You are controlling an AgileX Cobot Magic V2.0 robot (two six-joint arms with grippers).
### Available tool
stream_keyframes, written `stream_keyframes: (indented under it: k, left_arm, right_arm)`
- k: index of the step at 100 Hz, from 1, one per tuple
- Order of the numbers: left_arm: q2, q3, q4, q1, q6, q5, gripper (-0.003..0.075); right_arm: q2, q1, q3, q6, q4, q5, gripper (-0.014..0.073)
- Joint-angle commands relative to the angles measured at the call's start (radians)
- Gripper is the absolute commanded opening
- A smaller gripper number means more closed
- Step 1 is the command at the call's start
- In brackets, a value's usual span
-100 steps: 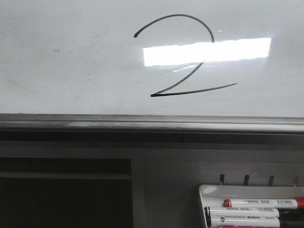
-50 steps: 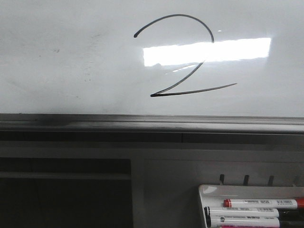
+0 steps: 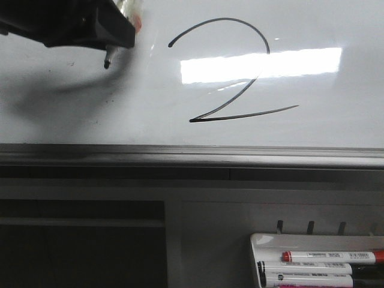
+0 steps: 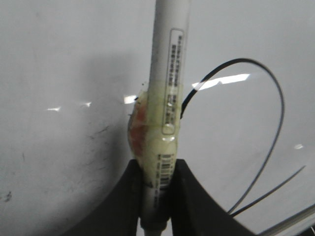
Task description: Write number 2 on whiteboard
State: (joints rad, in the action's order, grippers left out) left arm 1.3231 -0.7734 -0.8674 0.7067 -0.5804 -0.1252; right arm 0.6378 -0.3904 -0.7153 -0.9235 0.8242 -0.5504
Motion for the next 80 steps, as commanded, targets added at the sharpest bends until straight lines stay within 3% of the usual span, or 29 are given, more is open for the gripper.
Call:
stream_keyframes:
  k: [1, 23, 45, 80]
  left_arm:
    - [0.013, -0.025, -0.043, -0.001, 0.011, -0.097, -0.002]
    - [0.054, -0.025, -0.057, -0.037, 0.012, -0.081, -0.002]
    - [0.054, -0.082, -0.03, -0.08, 0.012, 0.047, -0.0006]
    - [0.1, -0.116, -0.05, -0.087, 0.012, 0.058, -0.0006]
  right_arm:
    - [-0.002, 0.005, -0.025, 0.002, 0.05, 0.05, -0.0071]
    - [-0.002, 0.005, -0.025, 0.002, 0.059, 0.025, -0.0071]
    - [-0.002, 0.005, -0.025, 0.002, 0.059, 0.023, -0.0071]
    - [-0.002, 0.005, -0.025, 0.002, 0.061, 0.009, -0.0071]
